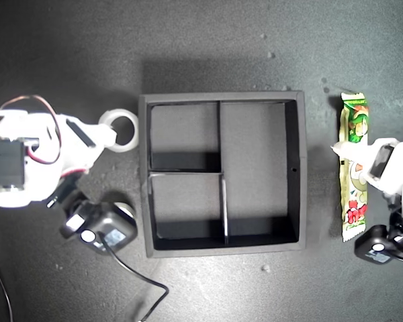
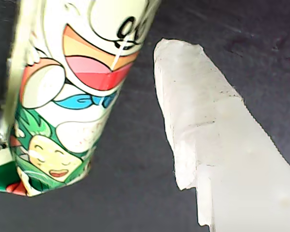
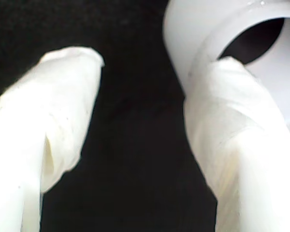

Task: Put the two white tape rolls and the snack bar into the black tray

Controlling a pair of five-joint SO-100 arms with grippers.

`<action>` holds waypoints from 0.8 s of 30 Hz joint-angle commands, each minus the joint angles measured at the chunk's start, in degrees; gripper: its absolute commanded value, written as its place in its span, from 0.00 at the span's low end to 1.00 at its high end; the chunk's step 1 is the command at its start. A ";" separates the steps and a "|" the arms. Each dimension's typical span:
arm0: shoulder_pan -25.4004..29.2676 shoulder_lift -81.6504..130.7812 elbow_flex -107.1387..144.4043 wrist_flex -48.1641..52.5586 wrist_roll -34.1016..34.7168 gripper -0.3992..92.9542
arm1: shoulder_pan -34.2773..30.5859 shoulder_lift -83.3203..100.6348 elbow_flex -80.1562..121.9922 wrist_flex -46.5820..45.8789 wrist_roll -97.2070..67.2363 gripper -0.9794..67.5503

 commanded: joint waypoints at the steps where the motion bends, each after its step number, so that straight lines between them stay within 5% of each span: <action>1: -0.70 0.18 -2.72 -0.79 0.53 0.15 | -0.26 0.09 -0.97 -0.53 -0.44 0.41; 12: -0.88 1.76 -10.28 8.09 1.58 0.14 | -0.35 0.09 0.70 -1.32 -0.26 0.41; 24: -1.05 -10.46 -15.64 5.62 2.11 0.15 | -1.49 0.09 1.05 -0.97 0.18 0.41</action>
